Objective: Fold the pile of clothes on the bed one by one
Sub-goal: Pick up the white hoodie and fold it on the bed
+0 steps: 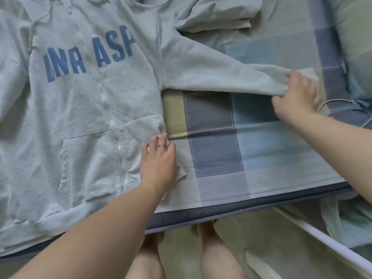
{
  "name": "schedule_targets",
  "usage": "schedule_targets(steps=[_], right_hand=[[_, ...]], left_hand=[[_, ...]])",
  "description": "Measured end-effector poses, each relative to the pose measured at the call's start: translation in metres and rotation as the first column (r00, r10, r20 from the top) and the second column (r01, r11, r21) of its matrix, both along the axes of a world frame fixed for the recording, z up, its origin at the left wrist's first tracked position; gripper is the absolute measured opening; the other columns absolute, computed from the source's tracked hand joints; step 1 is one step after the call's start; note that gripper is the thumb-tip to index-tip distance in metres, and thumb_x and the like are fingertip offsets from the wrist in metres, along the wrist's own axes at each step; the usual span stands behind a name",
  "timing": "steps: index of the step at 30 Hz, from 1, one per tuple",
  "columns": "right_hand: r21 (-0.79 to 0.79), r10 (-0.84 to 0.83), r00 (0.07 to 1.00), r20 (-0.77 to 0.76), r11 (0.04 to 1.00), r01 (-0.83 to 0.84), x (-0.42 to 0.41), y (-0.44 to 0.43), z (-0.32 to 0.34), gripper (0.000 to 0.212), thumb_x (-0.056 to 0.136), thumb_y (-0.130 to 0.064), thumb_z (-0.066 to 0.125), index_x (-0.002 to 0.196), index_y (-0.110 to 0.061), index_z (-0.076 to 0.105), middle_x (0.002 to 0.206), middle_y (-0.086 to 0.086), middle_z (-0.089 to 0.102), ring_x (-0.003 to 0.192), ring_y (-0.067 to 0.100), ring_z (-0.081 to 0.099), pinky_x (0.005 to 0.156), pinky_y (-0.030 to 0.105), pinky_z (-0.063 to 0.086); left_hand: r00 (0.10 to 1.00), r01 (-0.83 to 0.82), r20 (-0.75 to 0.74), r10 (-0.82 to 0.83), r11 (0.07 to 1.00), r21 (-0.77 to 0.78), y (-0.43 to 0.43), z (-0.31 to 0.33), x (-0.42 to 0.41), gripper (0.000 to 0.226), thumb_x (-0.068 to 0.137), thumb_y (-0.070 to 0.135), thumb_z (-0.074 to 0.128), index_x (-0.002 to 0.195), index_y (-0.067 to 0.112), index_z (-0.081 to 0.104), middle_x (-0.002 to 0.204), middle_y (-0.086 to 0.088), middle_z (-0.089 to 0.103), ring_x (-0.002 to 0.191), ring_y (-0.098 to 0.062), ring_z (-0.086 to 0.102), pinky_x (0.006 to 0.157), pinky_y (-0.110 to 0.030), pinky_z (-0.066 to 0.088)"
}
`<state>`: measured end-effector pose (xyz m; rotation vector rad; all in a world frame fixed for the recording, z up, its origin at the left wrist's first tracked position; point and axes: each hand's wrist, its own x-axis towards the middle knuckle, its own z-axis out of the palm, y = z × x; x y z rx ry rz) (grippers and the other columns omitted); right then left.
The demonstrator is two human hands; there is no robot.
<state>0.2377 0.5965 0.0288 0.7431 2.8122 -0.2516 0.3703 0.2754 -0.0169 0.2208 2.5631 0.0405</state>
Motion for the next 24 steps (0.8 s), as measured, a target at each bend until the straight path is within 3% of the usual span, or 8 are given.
schedule_targets(steps=[2, 5, 7, 9, 14, 17, 20, 24], right_hand=[[-0.017, 0.189, 0.982, -0.013, 0.982, -0.189, 0.022, -0.016, -0.013, 0.065, 0.081, -0.013, 0.062, 0.142, -0.020, 0.043, 0.154, 0.010, 0.035, 0.142, 0.033, 0.030, 0.115, 0.048, 0.022], [-0.360, 0.335, 0.942, -0.030, 0.875, -0.323, 0.067, -0.056, -0.037, 0.047, 0.085, -0.008, 0.061, 0.131, -0.015, 0.055, 0.132, 0.009, 0.057, 0.122, 0.032, 0.052, 0.102, 0.041, 0.040], [-0.580, 0.314, 0.945, 0.093, 0.789, -0.205, 0.093, -0.089, -0.054, 0.030, 0.090, -0.010, 0.058, 0.119, -0.019, 0.060, 0.107, 0.000, 0.067, 0.105, 0.024, 0.060, 0.087, 0.033, 0.046], [-0.664, 0.312, 0.926, 0.214, 0.741, -0.096, 0.111, -0.121, -0.070, 0.020, 0.093, -0.013, 0.058, 0.108, -0.024, 0.062, 0.091, -0.003, 0.070, 0.094, 0.022, 0.061, 0.078, 0.031, 0.047], [-0.790, 0.119, 0.858, 0.500, 0.467, 0.396, 0.125, -0.185, -0.085, 0.017, 0.099, -0.004, 0.048, 0.099, -0.016, 0.061, 0.091, 0.010, 0.067, 0.069, 0.019, 0.060, 0.058, 0.031, 0.049], [-0.789, 0.149, 0.836, 0.529, 0.450, 0.419, 0.126, -0.206, -0.089, 0.020, 0.102, -0.010, 0.048, 0.093, -0.018, 0.065, 0.092, 0.010, 0.066, 0.084, 0.025, 0.061, 0.080, 0.042, 0.056], [-0.783, 0.216, 0.796, 0.566, 0.444, 0.436, 0.126, -0.217, -0.083, 0.011, 0.101, -0.017, 0.057, 0.101, -0.010, 0.066, 0.096, 0.012, 0.066, 0.088, 0.025, 0.062, 0.081, 0.039, 0.055], [-0.767, 0.235, 0.839, 0.491, 0.572, 0.289, 0.126, -0.212, -0.077, 0.020, 0.094, -0.021, 0.066, 0.098, -0.002, 0.071, 0.103, 0.019, 0.073, 0.088, 0.028, 0.067, 0.086, 0.044, 0.057]], left_hand=[[1.000, -0.005, -0.002, 0.005, 1.000, -0.027, 0.013, -0.004, 0.004, 0.052, 0.085, 0.051, 0.061, 0.124, 0.019, 0.048, 0.146, -0.008, 0.040, 0.131, -0.032, 0.037, 0.098, -0.045, 0.033], [0.986, -0.099, 0.118, 0.119, 0.982, -0.159, 0.016, -0.011, 0.013, 0.071, 0.077, 0.071, 0.064, 0.123, 0.020, 0.044, 0.129, -0.005, 0.048, 0.119, -0.029, 0.045, 0.091, -0.044, 0.038], [0.986, -0.087, 0.122, 0.115, 0.974, -0.211, 0.012, -0.016, 0.019, 0.060, 0.084, 0.059, 0.064, 0.123, 0.020, 0.042, 0.125, -0.005, 0.049, 0.114, -0.029, 0.047, 0.089, -0.047, 0.039], [0.993, -0.032, 0.103, 0.053, 0.979, -0.202, 0.005, -0.023, 0.024, 0.041, 0.091, 0.037, 0.060, 0.125, 0.020, 0.045, 0.126, -0.007, 0.051, 0.111, -0.031, 0.047, 0.091, -0.049, 0.038], [0.990, 0.008, 0.144, 0.003, 0.997, -0.077, -0.022, -0.023, 0.035, 0.023, 0.093, 0.029, 0.053, 0.114, 0.022, 0.059, 0.126, -0.002, 0.053, 0.119, -0.033, 0.042, 0.102, -0.055, 0.030], [0.990, -0.010, 0.143, 0.009, 1.000, 0.013, -0.044, -0.012, 0.045, 0.021, 0.097, 0.027, 0.046, 0.112, 0.023, 0.058, 0.129, 0.003, 0.053, 0.126, -0.028, 0.039, 0.106, -0.053, 0.026], [0.993, 0.007, 0.119, -0.006, 1.000, -0.006, -0.068, -0.004, 0.057, 0.027, 0.095, 0.037, 0.052, 0.117, 0.022, 0.053, 0.135, 0.003, 0.048, 0.129, -0.027, 0.041, 0.107, -0.053, 0.028], [0.990, -0.012, 0.137, 0.020, 0.998, -0.058, -0.086, -0.007, 0.065, 0.050, 0.085, 0.040, 0.067, 0.125, 0.021, 0.043, 0.131, -0.002, 0.047, 0.122, -0.029, 0.049, 0.104, -0.048, 0.034]])
